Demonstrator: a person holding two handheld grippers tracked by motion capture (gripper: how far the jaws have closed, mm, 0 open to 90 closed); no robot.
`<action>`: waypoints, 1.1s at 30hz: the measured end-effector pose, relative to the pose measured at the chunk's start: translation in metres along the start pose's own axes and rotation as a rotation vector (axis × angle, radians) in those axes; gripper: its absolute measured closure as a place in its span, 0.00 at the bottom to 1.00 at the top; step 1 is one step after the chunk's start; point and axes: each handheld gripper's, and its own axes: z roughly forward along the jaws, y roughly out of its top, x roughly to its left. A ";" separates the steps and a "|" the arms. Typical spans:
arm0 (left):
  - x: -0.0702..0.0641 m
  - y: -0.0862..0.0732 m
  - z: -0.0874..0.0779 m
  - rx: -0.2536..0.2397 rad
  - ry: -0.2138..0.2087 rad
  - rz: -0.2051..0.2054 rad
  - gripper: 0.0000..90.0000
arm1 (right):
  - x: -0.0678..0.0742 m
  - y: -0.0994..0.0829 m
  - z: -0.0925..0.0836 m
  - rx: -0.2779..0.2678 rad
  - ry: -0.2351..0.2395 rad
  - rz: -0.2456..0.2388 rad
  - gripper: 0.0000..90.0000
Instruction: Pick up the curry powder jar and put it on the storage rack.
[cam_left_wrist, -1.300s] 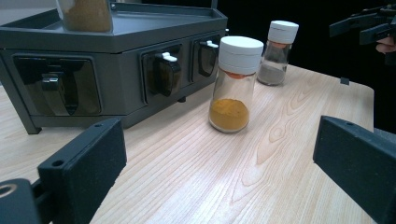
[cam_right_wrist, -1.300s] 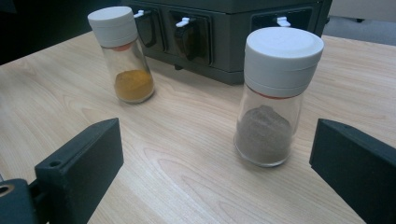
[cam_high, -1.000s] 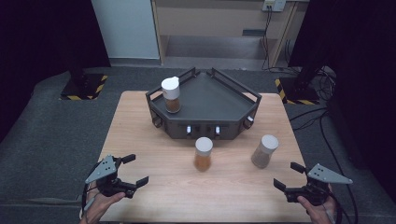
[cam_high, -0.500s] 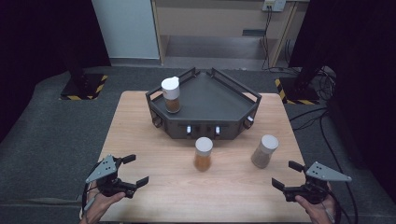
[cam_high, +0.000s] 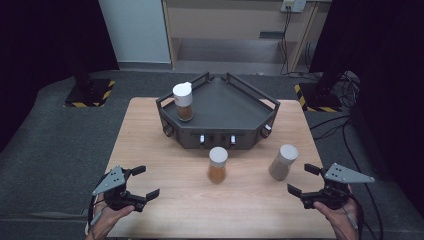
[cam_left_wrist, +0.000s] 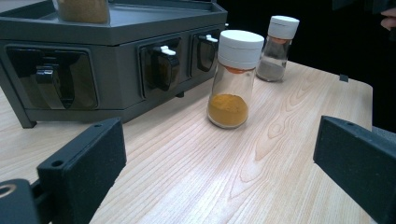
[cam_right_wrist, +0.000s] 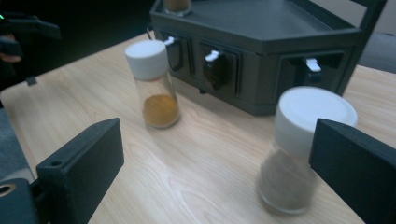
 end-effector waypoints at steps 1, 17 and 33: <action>0.000 0.000 0.000 0.001 0.000 0.000 0.01 | -0.002 0.003 0.002 0.000 0.012 0.008 0.05; 0.000 0.001 0.001 0.013 -0.005 0.004 0.01 | -0.014 0.037 0.027 -0.005 0.103 0.011 0.05; 0.000 0.002 0.001 0.018 -0.006 0.007 0.01 | -0.010 0.071 0.073 0.030 0.173 -0.043 0.05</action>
